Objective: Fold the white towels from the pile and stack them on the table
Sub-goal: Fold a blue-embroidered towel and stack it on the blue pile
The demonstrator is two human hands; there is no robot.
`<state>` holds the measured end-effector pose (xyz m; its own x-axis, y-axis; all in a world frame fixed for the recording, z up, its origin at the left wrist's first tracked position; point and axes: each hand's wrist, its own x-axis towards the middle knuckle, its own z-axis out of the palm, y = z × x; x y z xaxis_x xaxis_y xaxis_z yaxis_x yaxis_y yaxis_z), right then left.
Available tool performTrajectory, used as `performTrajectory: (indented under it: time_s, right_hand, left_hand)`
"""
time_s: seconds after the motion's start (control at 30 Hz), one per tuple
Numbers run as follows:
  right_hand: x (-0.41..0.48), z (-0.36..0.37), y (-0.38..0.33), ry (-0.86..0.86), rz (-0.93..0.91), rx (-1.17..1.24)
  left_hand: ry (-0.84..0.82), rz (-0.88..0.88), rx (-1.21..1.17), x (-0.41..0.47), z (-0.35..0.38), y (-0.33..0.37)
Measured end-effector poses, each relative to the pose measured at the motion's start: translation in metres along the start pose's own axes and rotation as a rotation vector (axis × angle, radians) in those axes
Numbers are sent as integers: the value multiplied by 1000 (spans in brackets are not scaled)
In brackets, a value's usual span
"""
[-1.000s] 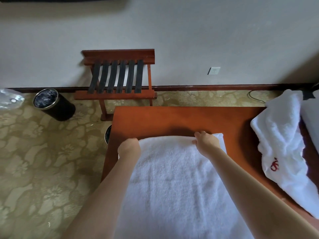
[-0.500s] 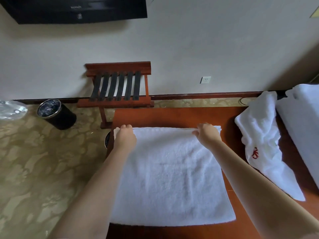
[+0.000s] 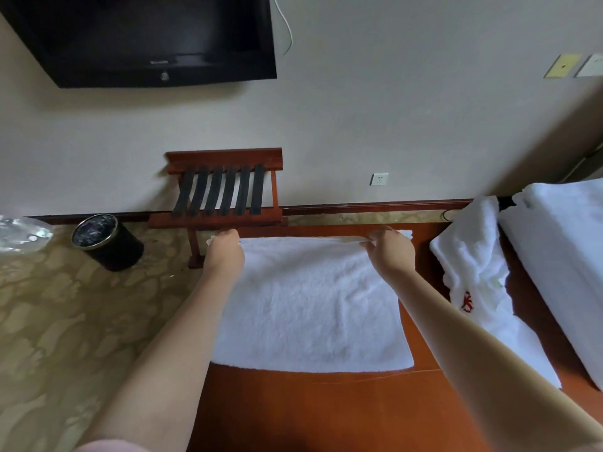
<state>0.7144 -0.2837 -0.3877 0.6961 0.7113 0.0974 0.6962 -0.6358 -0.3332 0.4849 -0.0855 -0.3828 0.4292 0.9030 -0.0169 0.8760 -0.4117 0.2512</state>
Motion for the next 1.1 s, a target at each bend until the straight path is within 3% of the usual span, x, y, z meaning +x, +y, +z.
performTrajectory:
  time_s: [0.3,0.6,0.8,0.97,1.1]
  right_hand:
    - [-109,31,5,93,-27,110]
    - [-171,68,30,-125,-64,-19]
    - [-183,85,40,-255,-26,-71]
    - [-194,96,42,-339,3,-137]
    - [-191,97,36,-384,-6,-215]
  left_hand:
    - [68,69,-108,-81,41,-59]
    - [-193,82,8,-130,86,-86]
    - [-202,96,45,-154,104,-96]
    - [-250,117,132,-161,113,-99]
    - [-293,141,461,-163,109,-86]
